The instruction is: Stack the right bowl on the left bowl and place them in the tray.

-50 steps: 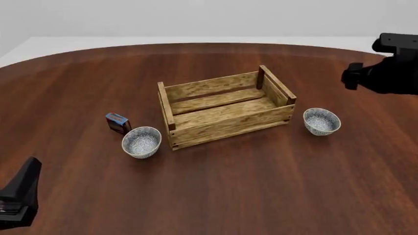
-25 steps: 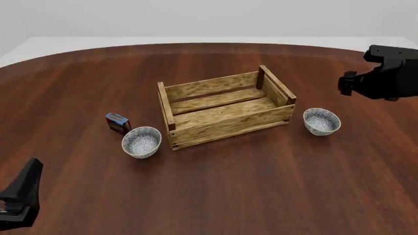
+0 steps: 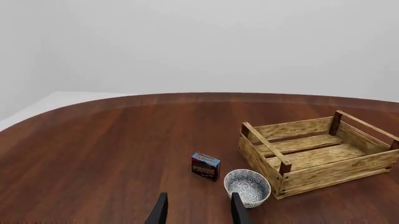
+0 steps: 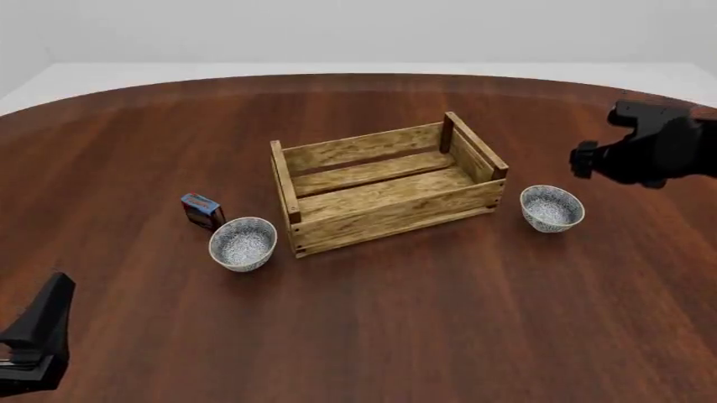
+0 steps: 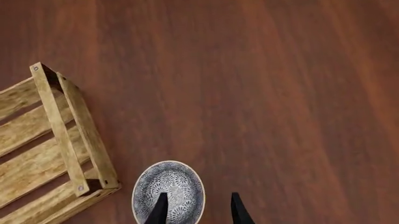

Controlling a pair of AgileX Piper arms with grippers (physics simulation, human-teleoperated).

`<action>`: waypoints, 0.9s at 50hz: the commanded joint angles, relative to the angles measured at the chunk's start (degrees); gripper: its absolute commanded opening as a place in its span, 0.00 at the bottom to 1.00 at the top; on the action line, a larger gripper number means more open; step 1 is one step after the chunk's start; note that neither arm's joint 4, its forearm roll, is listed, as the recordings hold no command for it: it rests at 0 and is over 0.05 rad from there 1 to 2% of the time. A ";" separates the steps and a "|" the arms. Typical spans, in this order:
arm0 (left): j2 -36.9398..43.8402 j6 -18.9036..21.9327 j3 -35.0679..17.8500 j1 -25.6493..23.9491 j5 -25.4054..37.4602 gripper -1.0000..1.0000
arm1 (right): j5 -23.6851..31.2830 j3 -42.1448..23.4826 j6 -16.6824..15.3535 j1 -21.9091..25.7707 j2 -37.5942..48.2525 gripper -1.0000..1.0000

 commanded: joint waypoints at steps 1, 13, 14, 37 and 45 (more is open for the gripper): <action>-0.04 -0.06 0.04 -0.02 0.00 1.00 | -0.56 -0.48 0.00 -0.16 2.87 1.00; -0.04 -0.21 0.28 0.01 -0.22 1.00 | -1.33 -0.56 -0.32 -0.28 5.32 1.00; -0.04 -0.20 0.25 -0.03 -0.20 1.00 | -1.40 -0.58 -0.17 -0.18 5.57 1.00; -0.01 0.00 -0.73 -0.15 0.28 1.00 | -3.77 0.54 0.39 0.10 9.71 1.00; -0.03 -0.04 -0.98 -0.29 0.44 1.00 | -4.38 0.53 0.51 0.18 11.27 1.00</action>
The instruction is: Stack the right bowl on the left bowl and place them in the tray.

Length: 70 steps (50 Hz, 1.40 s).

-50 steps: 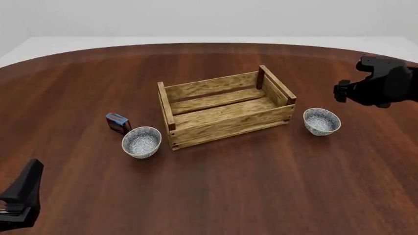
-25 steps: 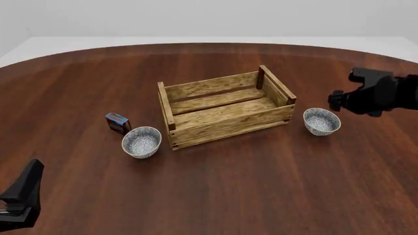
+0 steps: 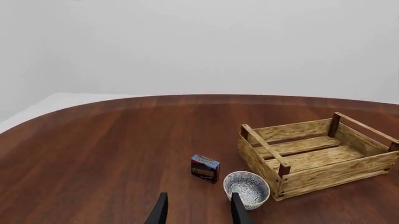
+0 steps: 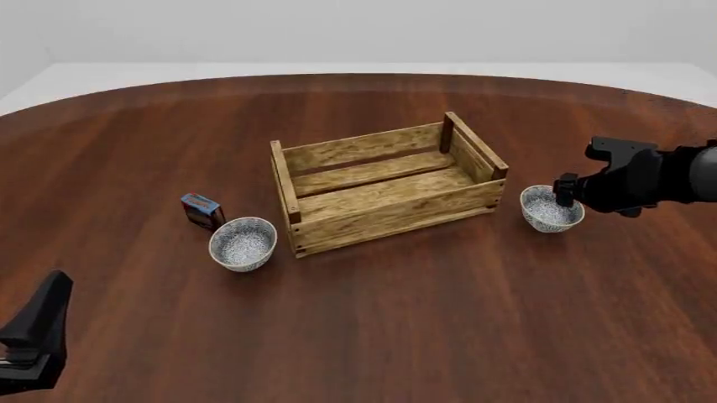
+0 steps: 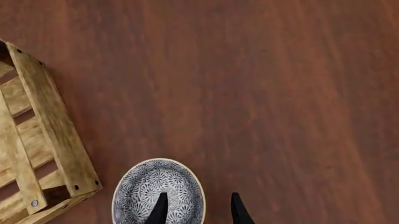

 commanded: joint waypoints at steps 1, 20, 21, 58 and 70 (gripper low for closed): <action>-0.02 0.03 -0.37 -0.14 0.22 1.00 | -1.08 0.26 0.14 0.09 2.26 1.00; -0.03 -0.14 -0.38 -0.33 0.40 1.00 | -1.52 0.09 0.99 0.66 4.67 0.00; -0.03 -0.14 -0.38 -0.33 0.40 1.00 | -1.52 0.09 0.99 0.66 4.67 0.00; -0.05 -0.66 -0.42 -0.44 0.26 1.00 | 0.71 2.83 0.70 1.09 -5.96 0.00; -0.06 -0.85 -0.35 -0.36 0.19 1.00 | 1.67 3.90 1.48 2.01 -10.40 0.00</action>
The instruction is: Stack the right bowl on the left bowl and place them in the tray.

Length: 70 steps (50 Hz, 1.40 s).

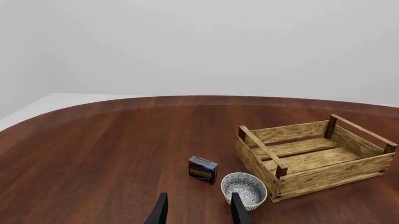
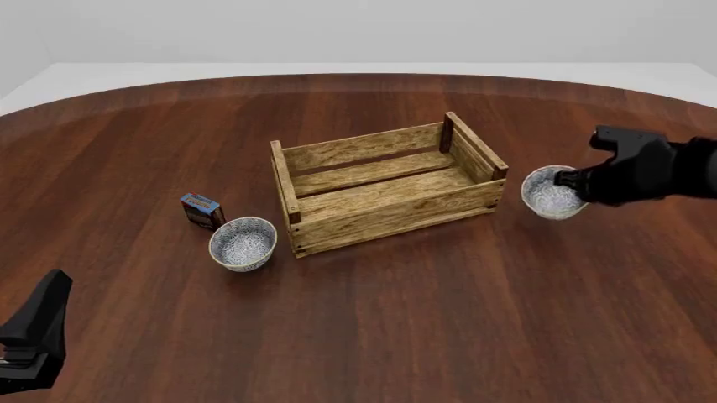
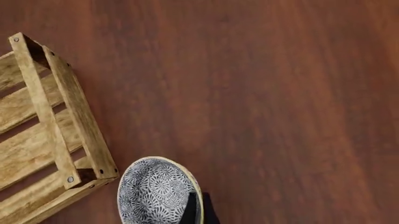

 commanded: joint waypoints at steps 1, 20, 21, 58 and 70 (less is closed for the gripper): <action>0.00 -0.19 0.16 0.07 -0.13 1.00 | 0.82 1.04 0.85 0.83 -4.72 0.00; -0.01 -0.02 -0.50 -0.18 0.37 1.00 | 1.78 4.12 -0.17 1.39 -15.90 0.00; -0.01 -0.02 -0.58 -0.17 0.41 1.00 | 1.99 4.20 -0.39 1.42 -16.46 0.00; -0.01 0.44 -1.98 -0.85 1.31 1.00 | -0.38 13.42 -0.29 10.53 -39.27 0.00; 0.00 0.54 -2.20 -0.70 1.63 1.00 | -1.99 15.80 -1.32 13.57 -43.50 0.00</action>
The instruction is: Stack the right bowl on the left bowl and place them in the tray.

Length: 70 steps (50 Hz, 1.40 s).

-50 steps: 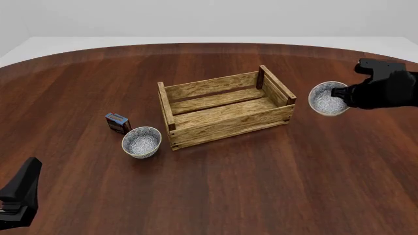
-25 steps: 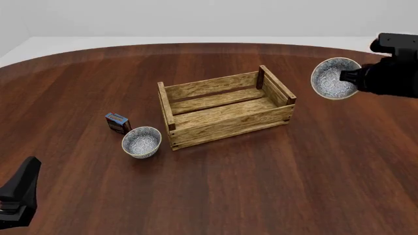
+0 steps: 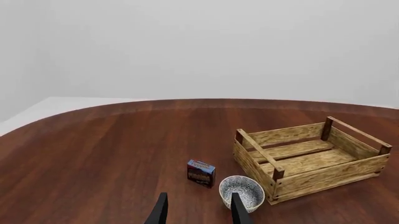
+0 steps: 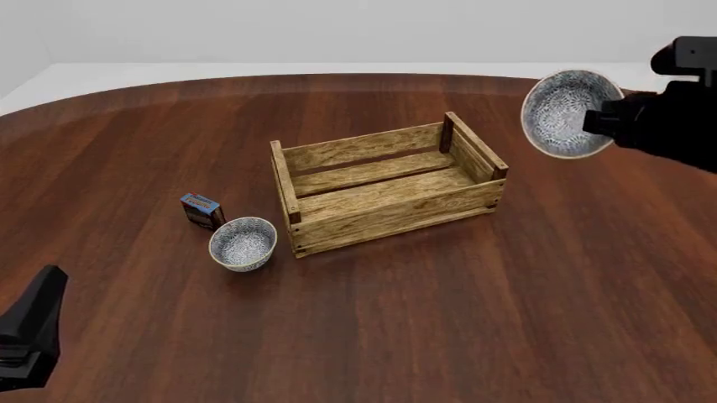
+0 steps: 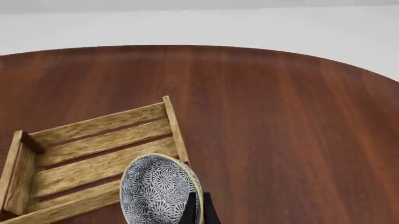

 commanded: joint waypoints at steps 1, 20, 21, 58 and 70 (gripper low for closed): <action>0.01 0.09 -0.30 -0.02 0.27 1.00 | -2.09 2.72 -0.09 3.52 -4.78 0.00; 0.04 0.43 -0.26 -0.40 0.64 1.00 | -3.82 4.79 1.94 11.39 -10.17 0.00; 0.04 0.56 -0.13 -0.45 0.55 1.00 | -4.15 4.92 1.71 11.50 -10.04 0.00; 0.11 0.49 -0.65 -1.21 0.75 1.00 | -11.35 7.17 2.25 24.12 -9.23 0.00; 0.16 -0.13 -0.38 -1.75 1.09 1.00 | -12.37 7.47 2.30 28.44 -9.04 0.00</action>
